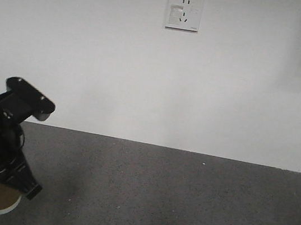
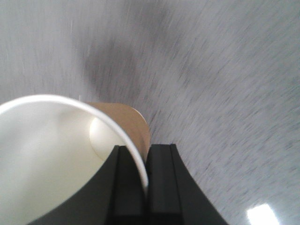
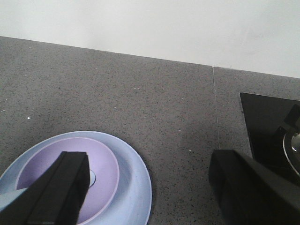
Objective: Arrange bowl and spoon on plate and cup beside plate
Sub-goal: 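Carry the paper cup with the left gripper beside the plate and set it down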
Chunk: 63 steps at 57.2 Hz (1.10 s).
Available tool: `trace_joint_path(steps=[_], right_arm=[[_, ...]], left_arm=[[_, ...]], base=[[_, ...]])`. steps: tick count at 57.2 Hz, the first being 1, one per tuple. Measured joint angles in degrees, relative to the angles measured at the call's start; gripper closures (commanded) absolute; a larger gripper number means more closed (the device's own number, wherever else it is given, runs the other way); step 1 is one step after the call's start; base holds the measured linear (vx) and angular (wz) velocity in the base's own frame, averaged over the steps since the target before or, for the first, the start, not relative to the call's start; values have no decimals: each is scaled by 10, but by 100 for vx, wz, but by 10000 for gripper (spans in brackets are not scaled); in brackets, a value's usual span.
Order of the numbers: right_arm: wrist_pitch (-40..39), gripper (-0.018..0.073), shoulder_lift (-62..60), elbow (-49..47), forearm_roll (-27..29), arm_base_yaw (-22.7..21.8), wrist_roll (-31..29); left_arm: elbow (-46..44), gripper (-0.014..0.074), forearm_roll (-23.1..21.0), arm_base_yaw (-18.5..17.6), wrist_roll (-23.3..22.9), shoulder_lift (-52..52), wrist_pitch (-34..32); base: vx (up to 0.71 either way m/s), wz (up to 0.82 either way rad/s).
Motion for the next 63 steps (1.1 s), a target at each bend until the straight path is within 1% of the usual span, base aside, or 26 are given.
trace_joint_path(steps=[3, 9, 16, 22, 28, 38, 45, 63], right_arm=[[0, -25, 0, 0, 1, 0, 0], [0, -25, 0, 0, 2, 0, 0], [0, -25, 0, 0, 2, 0, 0], [0, -25, 0, 0, 2, 0, 0], [0, -25, 0, 0, 2, 0, 0], [0, -25, 0, 0, 4, 0, 0], [0, -25, 0, 0, 6, 0, 0], [0, -25, 0, 0, 7, 0, 0]], left_arm=[[-23, 603, -9, -17, 8, 2, 0], [-59, 603, -45, -56, 28, 16, 0], [-88, 603, -84, -101, 39, 52, -6], [-109, 603, -95, -139, 40, 95, -15], [-127, 603, -98, -166, 43, 135, -19], [-165, 603, -99, -194, 45, 194, -18], [-185, 603, -99, -207, 49, 218, -15], [-197, 595, -99, -213, 49, 254, 0]], base=[[0, 0], [0, 0], [0, 0], [0, 0], [0, 0], [0, 0], [0, 0], [0, 0]])
